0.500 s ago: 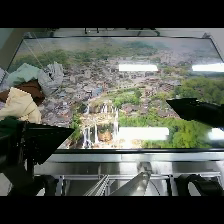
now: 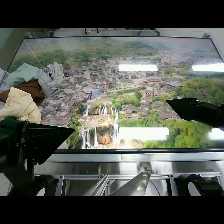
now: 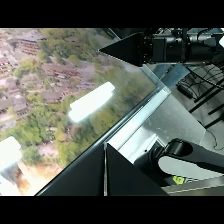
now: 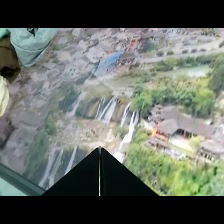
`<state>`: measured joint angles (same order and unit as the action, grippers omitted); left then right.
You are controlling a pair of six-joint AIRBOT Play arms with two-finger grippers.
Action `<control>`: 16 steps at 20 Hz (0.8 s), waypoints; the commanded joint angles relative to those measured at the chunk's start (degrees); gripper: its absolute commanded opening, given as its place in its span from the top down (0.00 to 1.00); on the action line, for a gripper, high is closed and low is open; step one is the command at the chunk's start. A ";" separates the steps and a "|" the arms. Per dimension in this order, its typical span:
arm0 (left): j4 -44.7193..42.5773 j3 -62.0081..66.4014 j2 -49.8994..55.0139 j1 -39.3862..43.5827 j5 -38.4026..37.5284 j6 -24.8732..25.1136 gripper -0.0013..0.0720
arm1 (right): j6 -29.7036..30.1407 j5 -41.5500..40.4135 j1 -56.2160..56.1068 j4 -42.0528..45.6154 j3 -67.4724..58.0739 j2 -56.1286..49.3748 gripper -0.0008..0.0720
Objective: Fold the shirts.
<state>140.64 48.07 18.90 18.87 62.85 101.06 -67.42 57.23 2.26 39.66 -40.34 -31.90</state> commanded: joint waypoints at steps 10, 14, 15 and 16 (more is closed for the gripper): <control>-15.93 0.44 1.09 -0.09 -13.68 -2.32 0.96 | -0.02 -1.42 0.02 -5.79 0.00 -0.02 0.97; -55.91 8.94 18.51 -9.09 -13.38 -13.31 0.96 | -0.02 -4.90 0.02 -8.00 0.00 -0.48 0.97; -57.31 11.34 23.85 -12.83 -15.02 -13.29 0.97 | -0.02 -4.96 0.02 -8.00 0.00 -0.81 0.97; -57.02 14.10 30.03 -16.94 -17.97 -13.22 0.97 | -0.02 -4.94 0.02 -7.80 0.00 -1.38 0.97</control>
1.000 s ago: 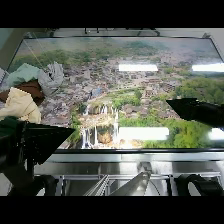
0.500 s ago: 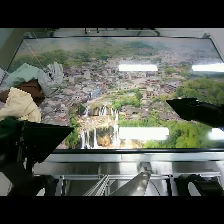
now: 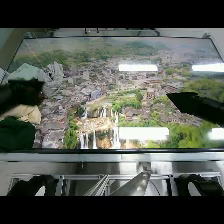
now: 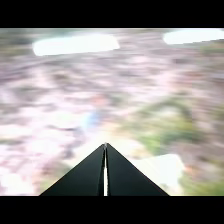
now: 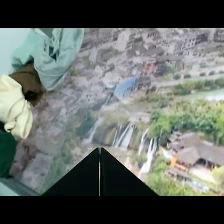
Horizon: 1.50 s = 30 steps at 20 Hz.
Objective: Fold the shirts.
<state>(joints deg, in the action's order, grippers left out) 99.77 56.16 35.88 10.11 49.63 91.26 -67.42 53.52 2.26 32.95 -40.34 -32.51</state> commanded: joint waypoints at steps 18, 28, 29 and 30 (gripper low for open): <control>-2.43 49.16 77.26 -18.82 13.20 2.82 0.67 | 0.00 -0.61 0.02 -1.27 0.00 -16.06 0.97; 52.19 62.34 61.44 -13.90 34.03 18.84 0.96 | 0.22 -1.07 0.15 -1.03 0.00 -16.06 0.97; 52.15 61.11 58.03 -11.80 34.07 18.95 0.95 | 0.22 -1.20 0.15 -0.59 -0.02 -16.06 0.97; 51.34 59.23 54.97 -9.51 35.41 19.43 0.95 | 0.20 -1.16 0.15 -0.13 -0.02 -16.06 0.97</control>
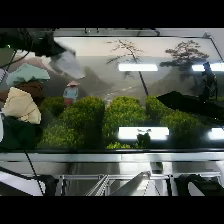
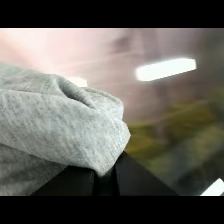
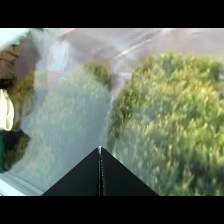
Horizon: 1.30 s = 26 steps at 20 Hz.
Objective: Fold the shirts.
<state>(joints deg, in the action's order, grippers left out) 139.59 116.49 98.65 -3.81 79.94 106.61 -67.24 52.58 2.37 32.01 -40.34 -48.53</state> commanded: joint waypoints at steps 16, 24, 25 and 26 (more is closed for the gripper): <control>5.97 -48.46 -6.75 30.08 -5.62 12.96 0.96 | 0.00 14.97 11.15 4.24 0.00 3.69 0.97; 5.33 -34.49 -5.88 18.60 10.10 6.86 0.01 | 2.01 17.31 9.20 4.42 1.01 -0.61 0.34; 5.35 -36.35 -7.10 16.65 11.89 6.19 0.01 | 2.84 16.37 7.37 4.37 2.05 -2.12 0.34; 5.25 -40.37 -9.22 14.36 12.02 6.16 0.01 | 3.15 14.49 4.72 4.37 3.06 -4.37 0.33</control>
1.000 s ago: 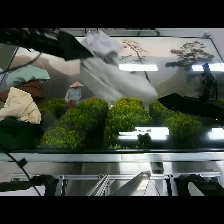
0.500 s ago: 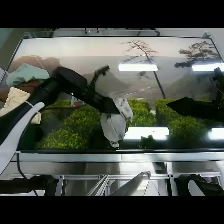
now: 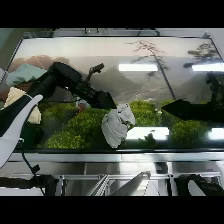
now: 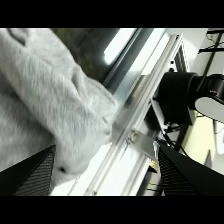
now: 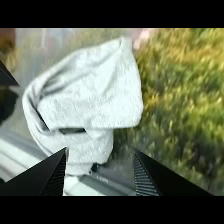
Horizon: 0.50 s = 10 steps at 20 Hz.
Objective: Fold the shirts.
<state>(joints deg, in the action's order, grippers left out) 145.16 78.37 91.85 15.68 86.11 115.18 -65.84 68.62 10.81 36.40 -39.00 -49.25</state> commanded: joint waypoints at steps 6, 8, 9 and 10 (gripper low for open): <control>-1.03 -35.87 -14.21 -9.81 -8.72 -1.33 0.01 | 5.46 -14.71 -17.55 -1.92 1.33 -24.35 0.33; 0.83 -41.77 -14.34 -6.95 -14.27 -0.04 0.01 | 10.84 -13.68 -18.97 -8.50 0.09 -30.97 0.33; 3.98 -43.67 -14.36 -5.05 -16.63 2.08 0.01 | 13.73 -12.79 -19.45 -12.92 -0.46 -33.38 0.33; 6.45 -44.63 -14.36 -3.17 -18.51 3.56 0.03 | 15.78 -12.35 -19.76 -17.00 -0.94 -34.93 0.33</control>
<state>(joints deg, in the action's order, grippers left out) 146.50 40.93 78.59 9.34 75.16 115.28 -56.75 56.60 -6.63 29.19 -38.79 -77.10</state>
